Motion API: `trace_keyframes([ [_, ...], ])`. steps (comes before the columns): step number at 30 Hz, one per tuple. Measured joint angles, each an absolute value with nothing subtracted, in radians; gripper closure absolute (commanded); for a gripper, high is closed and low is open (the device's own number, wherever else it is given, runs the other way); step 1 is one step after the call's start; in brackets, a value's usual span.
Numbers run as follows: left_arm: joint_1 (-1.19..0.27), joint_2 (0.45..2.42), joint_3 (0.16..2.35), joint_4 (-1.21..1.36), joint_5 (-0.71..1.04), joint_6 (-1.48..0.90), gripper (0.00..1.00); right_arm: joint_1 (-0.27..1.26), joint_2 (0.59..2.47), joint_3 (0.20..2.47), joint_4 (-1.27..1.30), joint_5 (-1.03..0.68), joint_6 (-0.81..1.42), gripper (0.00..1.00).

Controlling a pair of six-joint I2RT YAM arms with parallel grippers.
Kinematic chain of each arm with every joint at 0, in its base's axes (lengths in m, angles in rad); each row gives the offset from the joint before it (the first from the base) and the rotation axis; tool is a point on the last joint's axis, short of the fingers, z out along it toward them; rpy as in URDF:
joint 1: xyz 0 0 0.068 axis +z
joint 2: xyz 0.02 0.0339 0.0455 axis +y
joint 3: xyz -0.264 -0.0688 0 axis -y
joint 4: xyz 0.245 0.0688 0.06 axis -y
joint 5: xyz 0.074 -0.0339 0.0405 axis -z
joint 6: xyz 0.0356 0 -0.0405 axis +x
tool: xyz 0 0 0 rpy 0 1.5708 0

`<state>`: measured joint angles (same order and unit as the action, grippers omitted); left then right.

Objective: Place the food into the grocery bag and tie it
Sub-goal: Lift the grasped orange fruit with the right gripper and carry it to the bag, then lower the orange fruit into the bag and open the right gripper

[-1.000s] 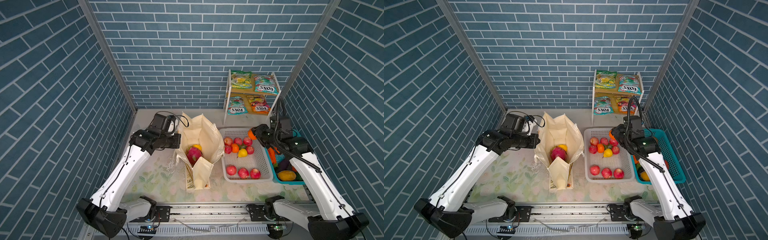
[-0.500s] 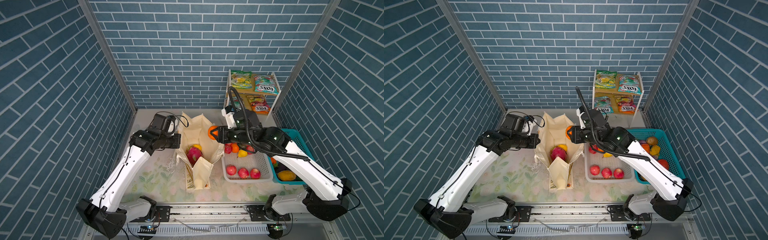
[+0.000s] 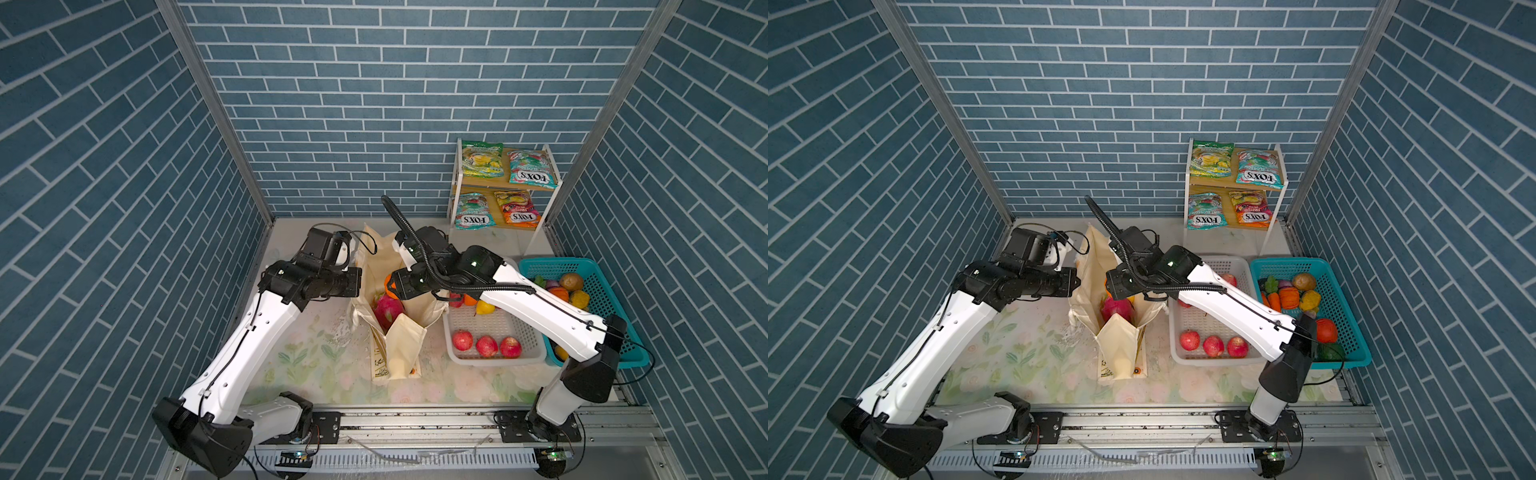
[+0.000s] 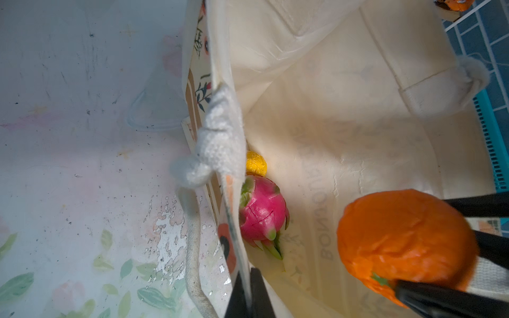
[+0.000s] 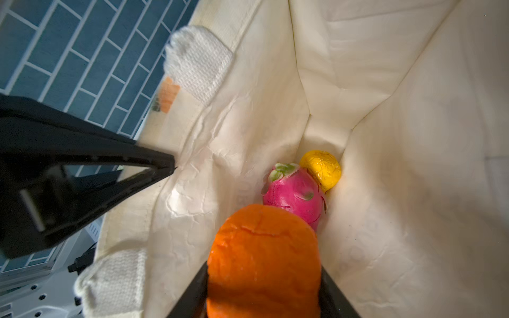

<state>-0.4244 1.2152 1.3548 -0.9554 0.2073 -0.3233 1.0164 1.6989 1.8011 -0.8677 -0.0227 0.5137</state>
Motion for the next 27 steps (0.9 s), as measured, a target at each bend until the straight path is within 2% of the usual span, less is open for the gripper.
trace_keyframes([
  [17,-0.424,1.212,1.355,-0.960,0.203,-0.317,1.00,1.015,1.907,1.894,-1.019,-0.104,0.492,0.60],
  [27,-0.424,1.212,1.355,-0.960,0.203,-0.317,1.00,1.014,1.984,1.903,-1.072,-0.151,0.492,0.51],
])
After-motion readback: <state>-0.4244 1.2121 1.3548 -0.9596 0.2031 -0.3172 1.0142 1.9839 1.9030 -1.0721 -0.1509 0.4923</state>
